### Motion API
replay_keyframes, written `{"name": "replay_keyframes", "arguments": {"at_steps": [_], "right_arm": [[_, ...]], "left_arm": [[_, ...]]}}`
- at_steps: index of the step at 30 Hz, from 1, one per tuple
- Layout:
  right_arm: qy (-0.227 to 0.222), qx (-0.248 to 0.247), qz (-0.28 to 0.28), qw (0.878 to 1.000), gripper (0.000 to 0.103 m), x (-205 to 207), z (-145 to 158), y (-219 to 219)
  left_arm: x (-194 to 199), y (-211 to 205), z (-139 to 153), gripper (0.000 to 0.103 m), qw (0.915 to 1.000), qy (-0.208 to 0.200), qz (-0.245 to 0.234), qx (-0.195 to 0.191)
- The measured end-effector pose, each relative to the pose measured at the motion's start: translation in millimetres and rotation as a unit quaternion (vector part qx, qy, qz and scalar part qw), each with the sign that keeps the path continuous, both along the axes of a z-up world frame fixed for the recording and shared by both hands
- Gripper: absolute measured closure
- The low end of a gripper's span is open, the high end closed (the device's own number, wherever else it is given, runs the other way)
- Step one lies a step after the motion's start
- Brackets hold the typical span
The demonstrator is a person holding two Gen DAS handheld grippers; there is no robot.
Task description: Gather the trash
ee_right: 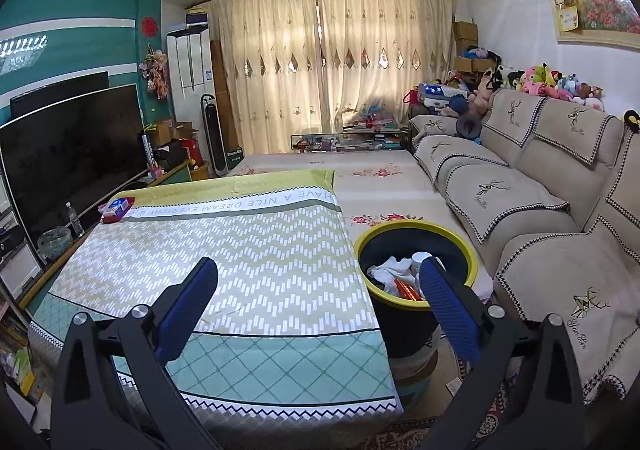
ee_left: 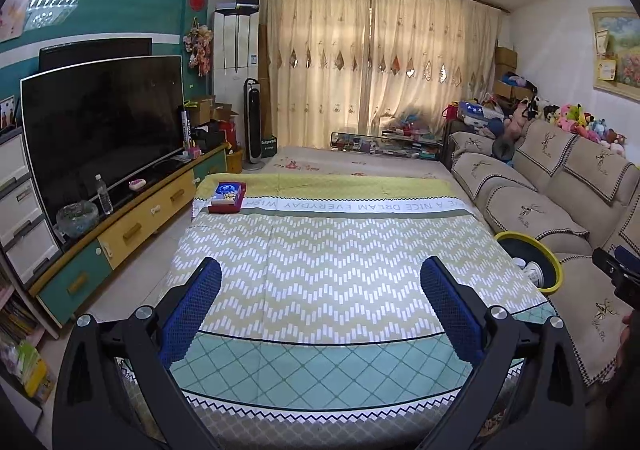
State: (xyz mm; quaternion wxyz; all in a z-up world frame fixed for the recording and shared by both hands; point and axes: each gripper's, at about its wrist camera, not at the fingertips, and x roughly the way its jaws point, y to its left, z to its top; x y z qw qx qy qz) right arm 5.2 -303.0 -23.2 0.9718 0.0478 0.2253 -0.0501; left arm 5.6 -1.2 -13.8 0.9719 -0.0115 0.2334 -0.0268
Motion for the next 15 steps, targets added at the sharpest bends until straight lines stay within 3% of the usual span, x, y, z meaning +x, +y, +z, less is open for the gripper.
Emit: {"name": "replay_keyframes", "arguments": {"at_steps": [15], "right_arm": [[-0.008, 0.008, -0.019, 1.0, 0.007, -2.1, -0.9, -9.2]], "left_arm": [[3.7, -12.9, -1.6, 0.005, 0.9999, 0.009, -0.011, -0.008]]}}
